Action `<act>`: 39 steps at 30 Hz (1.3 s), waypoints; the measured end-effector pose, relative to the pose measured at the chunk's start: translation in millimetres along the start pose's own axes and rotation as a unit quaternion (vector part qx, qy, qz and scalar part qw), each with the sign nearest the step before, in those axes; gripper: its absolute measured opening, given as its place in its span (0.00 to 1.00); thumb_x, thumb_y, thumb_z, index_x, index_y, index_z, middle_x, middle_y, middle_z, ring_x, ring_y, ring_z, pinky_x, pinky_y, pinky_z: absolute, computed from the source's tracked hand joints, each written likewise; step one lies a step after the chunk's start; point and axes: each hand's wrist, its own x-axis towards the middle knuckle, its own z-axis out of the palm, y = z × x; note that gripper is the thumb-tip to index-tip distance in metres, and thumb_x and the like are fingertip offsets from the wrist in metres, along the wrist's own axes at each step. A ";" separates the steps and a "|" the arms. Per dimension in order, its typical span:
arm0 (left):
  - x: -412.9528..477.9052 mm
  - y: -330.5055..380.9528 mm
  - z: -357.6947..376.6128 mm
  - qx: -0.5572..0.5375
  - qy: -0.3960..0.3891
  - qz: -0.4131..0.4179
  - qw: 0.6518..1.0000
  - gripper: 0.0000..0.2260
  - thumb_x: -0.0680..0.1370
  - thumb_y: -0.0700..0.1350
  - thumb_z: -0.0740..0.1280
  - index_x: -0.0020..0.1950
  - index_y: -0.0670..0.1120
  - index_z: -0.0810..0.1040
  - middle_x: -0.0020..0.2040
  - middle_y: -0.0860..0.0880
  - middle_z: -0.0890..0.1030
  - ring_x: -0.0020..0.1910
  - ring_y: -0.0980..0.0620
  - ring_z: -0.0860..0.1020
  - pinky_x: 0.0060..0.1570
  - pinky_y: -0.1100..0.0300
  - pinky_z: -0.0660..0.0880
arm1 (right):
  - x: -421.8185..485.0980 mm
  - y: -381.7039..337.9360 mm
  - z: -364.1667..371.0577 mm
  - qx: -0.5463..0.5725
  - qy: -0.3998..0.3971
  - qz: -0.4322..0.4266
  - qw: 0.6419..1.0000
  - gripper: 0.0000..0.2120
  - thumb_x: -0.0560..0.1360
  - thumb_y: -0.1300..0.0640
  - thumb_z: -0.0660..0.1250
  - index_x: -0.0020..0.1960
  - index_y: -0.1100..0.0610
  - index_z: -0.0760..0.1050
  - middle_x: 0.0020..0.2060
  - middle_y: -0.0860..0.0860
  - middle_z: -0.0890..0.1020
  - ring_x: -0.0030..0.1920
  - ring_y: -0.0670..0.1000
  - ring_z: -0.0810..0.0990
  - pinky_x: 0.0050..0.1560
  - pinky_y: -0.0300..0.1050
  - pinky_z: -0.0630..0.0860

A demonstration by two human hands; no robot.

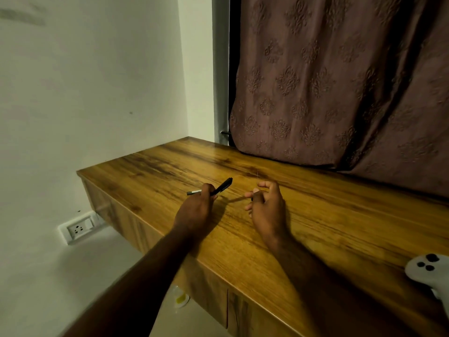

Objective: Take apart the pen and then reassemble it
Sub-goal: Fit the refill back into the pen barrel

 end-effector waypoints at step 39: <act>2.5 3.8 -2.4 0.023 -0.008 0.074 0.997 0.06 0.79 0.46 0.63 0.53 0.46 0.75 0.46 0.46 0.82 0.43 0.45 0.79 0.40 0.51 0.74 | 5.1 -5.0 -11.7 0.233 -0.110 0.130 0.957 0.04 0.77 0.66 0.66 0.47 0.60 0.79 0.37 0.55 0.81 0.38 0.49 0.78 0.39 0.43 0.73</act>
